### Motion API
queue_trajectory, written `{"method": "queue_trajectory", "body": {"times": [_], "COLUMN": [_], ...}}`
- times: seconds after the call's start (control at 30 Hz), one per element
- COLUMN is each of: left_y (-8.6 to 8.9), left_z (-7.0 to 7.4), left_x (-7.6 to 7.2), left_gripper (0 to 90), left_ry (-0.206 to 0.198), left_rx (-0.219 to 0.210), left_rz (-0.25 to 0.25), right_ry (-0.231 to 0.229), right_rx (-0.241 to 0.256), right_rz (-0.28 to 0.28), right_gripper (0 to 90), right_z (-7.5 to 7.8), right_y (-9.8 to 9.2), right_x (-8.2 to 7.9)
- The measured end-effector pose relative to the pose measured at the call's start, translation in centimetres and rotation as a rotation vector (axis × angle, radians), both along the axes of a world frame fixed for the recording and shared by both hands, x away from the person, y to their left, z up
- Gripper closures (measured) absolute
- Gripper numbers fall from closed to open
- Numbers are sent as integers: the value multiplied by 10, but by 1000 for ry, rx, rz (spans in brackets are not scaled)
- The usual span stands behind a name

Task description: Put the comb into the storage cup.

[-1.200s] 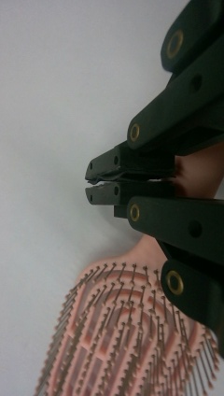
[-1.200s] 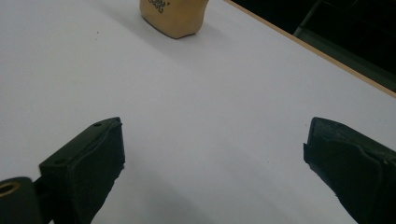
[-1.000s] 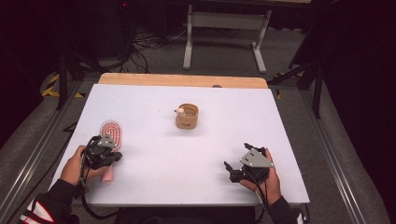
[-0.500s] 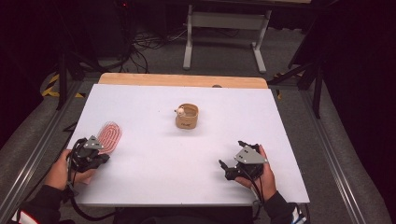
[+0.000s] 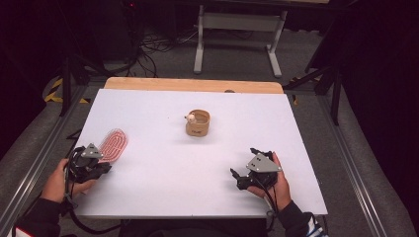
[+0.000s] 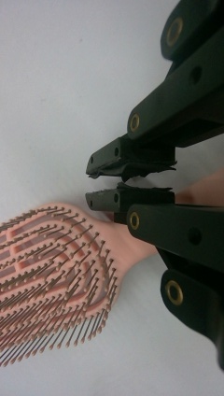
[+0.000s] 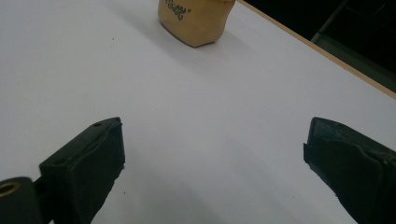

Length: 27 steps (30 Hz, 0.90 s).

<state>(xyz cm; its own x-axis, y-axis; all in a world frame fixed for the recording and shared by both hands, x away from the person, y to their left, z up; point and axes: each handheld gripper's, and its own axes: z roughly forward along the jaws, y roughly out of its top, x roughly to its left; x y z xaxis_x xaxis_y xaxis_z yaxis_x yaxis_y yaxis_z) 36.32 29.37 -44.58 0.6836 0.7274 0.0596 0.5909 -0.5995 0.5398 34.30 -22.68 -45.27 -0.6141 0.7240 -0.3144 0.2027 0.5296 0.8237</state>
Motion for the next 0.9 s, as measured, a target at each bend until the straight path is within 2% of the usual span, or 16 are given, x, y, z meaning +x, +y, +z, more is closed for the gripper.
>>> {"method": "queue_trajectory", "body": {"times": [0.1, 0.13, 0.17, 0.23, 0.33, 0.47, 0.5, 0.57, 0.6, 0.63, 0.7, 0.77, 0.83, 0.9], "left_y": [0, 1, 5, 11, 20, 25, 25, 23, 22, 21, 20, 19, 18, 18], "left_z": [3, 4, 7, 11, 11, 5, 5, 0, -2, -5, -8, -11, -15, -16], "left_x": [-7, -11, -18, -26, -31, -22, -22, -16, -13, -9, -3, 2, 8, 9], "left_gripper": [774, 774, 736, 704, 633, 444, 397, 364, 292, 247, 162, 122, 109, 73], "left_ry": [-9, -19, -27, -31, -45, -21, -21, -2, 2, 12, 37, 56, 64, 66], "left_rx": [-3, -12, -5, -32, -64, -62, -62, -72, -65, -66, -54, -38, -61, -65], "left_rz": [-1, 14, 22, 40, 97, 201, 201, 239, 253, 288, 327, 351, 354, 366], "right_ry": [1, 1, -5, -9, -11, -14, -16, -16, -15, -12, -8, -7, -13, -11], "right_rx": [-2, -3, -4, -4, -1, -6, -7, -8, -6, -7, -9, -11, -15, -11], "right_rz": [0, 1, 0, 0, -2, 3, 5, 5, 4, 4, 5, 12, 10, 8], "right_gripper": [56, 56, 56, 57, 57, 57, 57, 57, 57, 57, 59, 63, 63, 63], "right_z": [0, 0, 0, 1, 2, 2, 2, 2, 2, 2, 1, 1, 2, 2], "right_y": [0, -1, -1, -1, -2, -1, -1, -1, -1, -1, -1, 0, 0, 0], "right_x": [0, 0, -1, -1, -1, -2, -2, -2, -1, -1, -1, -2, -2, -2]}}
